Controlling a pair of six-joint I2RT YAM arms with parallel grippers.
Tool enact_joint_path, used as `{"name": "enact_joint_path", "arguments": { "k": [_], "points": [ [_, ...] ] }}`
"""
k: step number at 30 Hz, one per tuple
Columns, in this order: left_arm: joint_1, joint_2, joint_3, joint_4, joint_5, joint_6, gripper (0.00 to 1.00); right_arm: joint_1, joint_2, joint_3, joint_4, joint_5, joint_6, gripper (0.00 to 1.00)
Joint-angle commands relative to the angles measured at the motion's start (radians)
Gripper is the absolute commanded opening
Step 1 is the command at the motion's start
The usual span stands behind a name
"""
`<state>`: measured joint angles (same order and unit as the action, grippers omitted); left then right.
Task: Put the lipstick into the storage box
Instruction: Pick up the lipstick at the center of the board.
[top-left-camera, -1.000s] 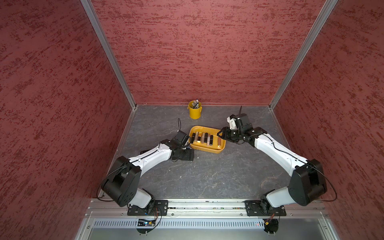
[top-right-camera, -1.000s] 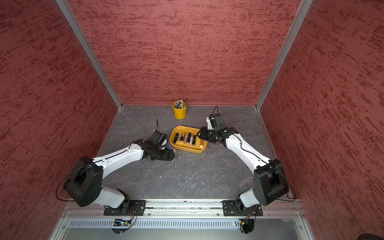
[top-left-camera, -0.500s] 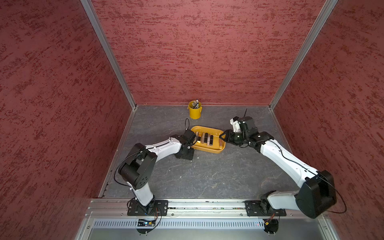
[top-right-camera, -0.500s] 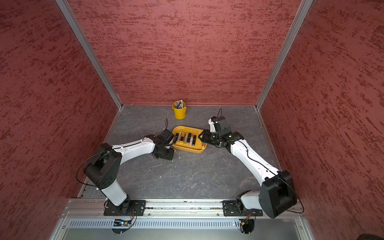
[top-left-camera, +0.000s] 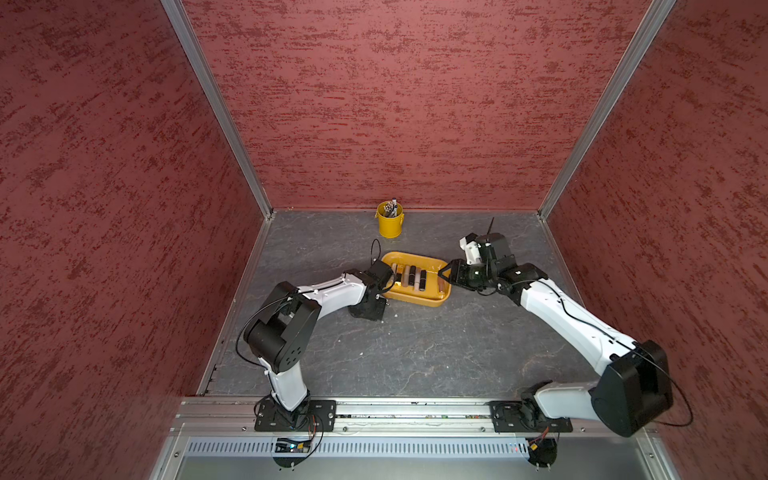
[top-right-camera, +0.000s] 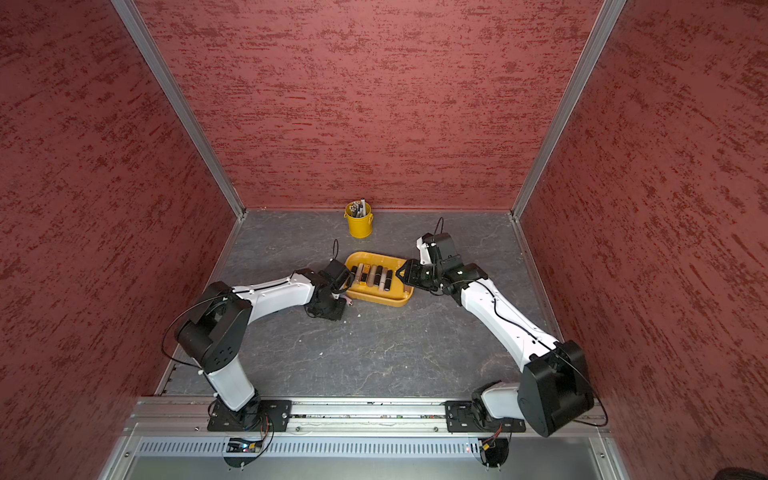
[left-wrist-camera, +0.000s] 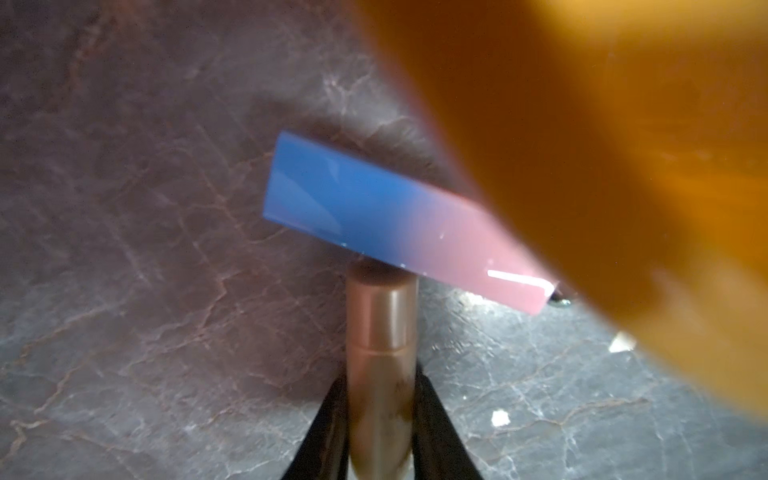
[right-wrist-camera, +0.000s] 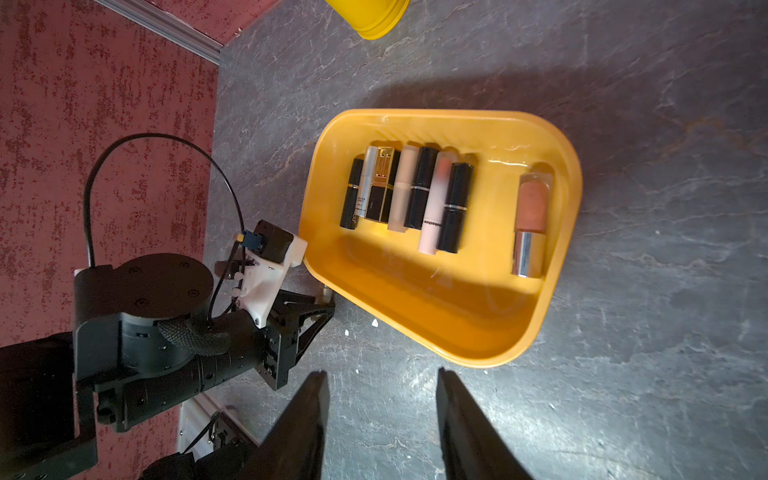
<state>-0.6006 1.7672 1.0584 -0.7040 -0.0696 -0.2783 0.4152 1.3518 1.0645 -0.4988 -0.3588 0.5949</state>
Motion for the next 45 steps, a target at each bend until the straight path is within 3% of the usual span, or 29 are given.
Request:
{"name": "enact_joint_path", "arguments": {
  "k": [1, 8, 14, 19, 24, 29, 35, 45],
  "points": [
    [-0.003, 0.035, -0.002, -0.015, 0.002, 0.006, 0.19, 0.004, -0.024, -0.009, 0.011, -0.004, 0.003, 0.46],
    [0.004, -0.035, -0.043, -0.021, 0.05, -0.016, 0.11, 0.004, -0.024, -0.015, 0.027, -0.031, 0.009, 0.46],
    [0.017, -0.252, -0.113, -0.027, 0.169, -0.071, 0.12, 0.003, -0.002, -0.042, 0.12, -0.164, 0.042, 0.46],
    [0.075, -0.45, -0.178, 0.061, 0.403, -0.108, 0.14, 0.005, 0.036, -0.081, 0.282, -0.308, 0.138, 0.46],
    [0.114, -0.591, -0.257, 0.315, 0.68, -0.181, 0.15, 0.021, 0.053, -0.105, 0.451, -0.433, 0.231, 0.46],
    [0.12, -0.643, -0.305, 0.552, 0.826, -0.277, 0.16, 0.049, 0.037, -0.136, 0.633, -0.51, 0.319, 0.47],
    [0.12, -0.668, -0.313, 0.693, 0.889, -0.352, 0.16, 0.087, 0.032, -0.123, 0.69, -0.531, 0.334, 0.47],
    [0.119, -0.686, -0.324, 0.739, 0.902, -0.39, 0.16, 0.133, 0.05, -0.092, 0.71, -0.539, 0.331, 0.47]
  ]
}}
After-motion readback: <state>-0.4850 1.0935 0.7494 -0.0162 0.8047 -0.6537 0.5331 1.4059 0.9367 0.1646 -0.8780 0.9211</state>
